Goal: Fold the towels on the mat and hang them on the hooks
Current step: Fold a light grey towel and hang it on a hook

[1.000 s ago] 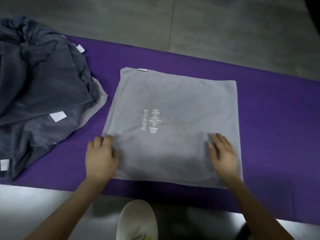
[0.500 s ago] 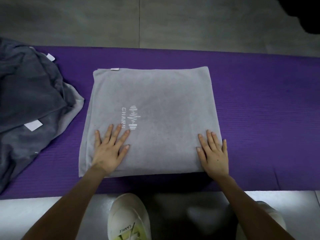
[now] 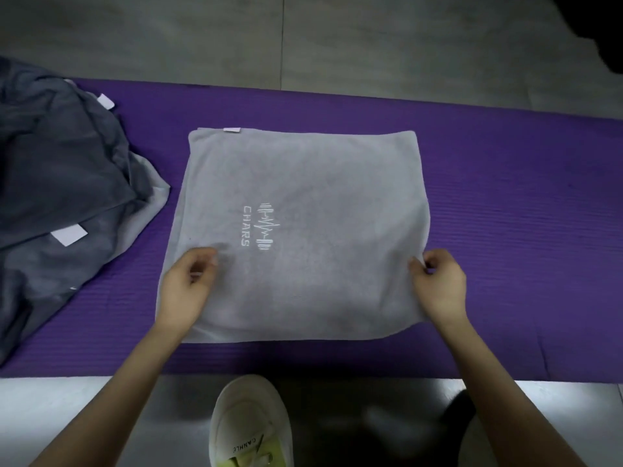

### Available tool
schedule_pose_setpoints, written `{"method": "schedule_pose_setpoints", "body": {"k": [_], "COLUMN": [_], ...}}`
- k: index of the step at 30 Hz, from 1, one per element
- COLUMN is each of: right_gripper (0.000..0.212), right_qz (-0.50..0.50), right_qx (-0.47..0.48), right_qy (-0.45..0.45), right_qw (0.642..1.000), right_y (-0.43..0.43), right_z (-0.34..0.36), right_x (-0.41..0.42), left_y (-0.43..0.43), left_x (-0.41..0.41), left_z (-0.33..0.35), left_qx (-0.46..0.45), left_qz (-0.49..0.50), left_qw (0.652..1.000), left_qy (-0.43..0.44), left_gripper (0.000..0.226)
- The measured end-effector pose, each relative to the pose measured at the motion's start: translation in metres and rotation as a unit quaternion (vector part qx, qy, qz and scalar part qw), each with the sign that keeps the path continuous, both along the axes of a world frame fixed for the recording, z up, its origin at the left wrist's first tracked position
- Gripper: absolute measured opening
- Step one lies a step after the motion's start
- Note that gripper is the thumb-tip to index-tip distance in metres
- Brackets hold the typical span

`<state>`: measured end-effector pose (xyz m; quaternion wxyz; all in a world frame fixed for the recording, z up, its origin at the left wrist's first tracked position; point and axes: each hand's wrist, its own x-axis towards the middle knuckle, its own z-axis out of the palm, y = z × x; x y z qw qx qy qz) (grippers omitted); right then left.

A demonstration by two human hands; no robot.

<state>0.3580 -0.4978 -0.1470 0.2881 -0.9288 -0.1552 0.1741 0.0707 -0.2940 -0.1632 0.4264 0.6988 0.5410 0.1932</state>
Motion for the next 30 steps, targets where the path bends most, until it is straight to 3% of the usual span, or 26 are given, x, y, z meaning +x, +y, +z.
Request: {"method": "schedule_pose_setpoints", "body": {"k": [3, 8, 11, 15, 18, 22, 25, 30], "right_gripper": [0.010, 0.013, 0.011, 0.011, 0.012, 0.016, 0.026, 0.033], "right_qz": [0.099, 0.245, 0.335, 0.404, 0.364, 0.226, 0.181, 0.201], "right_qx": [0.095, 0.185, 0.131, -0.021, 0.003, 0.045, 0.051, 0.022], "right_qy": [0.015, 0.132, 0.173, 0.258, 0.157, 0.039, 0.022, 0.025], "right_qw": [0.990, 0.942, 0.917, 0.877, 0.918, 0.972, 0.982, 0.979], "right_y": [0.055, 0.148, 0.177, 0.181, 0.195, 0.235, 0.276, 0.337], "right_z": [0.038, 0.055, 0.027, -0.017, -0.020, -0.008, -0.013, -0.022], "right_x": [-0.036, -0.113, -0.159, -0.181, -0.155, -0.103, -0.081, -0.084], "left_y": [0.008, 0.023, 0.030, 0.034, 0.037, 0.042, 0.046, 0.051], "left_x": [-0.002, -0.017, -0.026, -0.030, -0.030, -0.032, -0.030, -0.028], "left_z": [0.017, 0.034, 0.035, 0.026, 0.016, 0.004, 0.002, -0.003], "left_qx": [-0.151, -0.267, -0.309, -0.342, -0.309, -0.255, -0.244, -0.232], "left_qz": [0.074, 0.163, 0.199, 0.184, 0.149, 0.113, 0.103, 0.095], "left_qw": [0.980, 0.939, 0.920, 0.919, 0.939, 0.960, 0.964, 0.967], "left_qy": [-0.110, -0.146, -0.137, -0.077, -0.028, 0.020, 0.032, 0.039], "left_gripper": [0.017, 0.017, 0.019, 0.016, 0.014, 0.023, 0.016, 0.015]}}
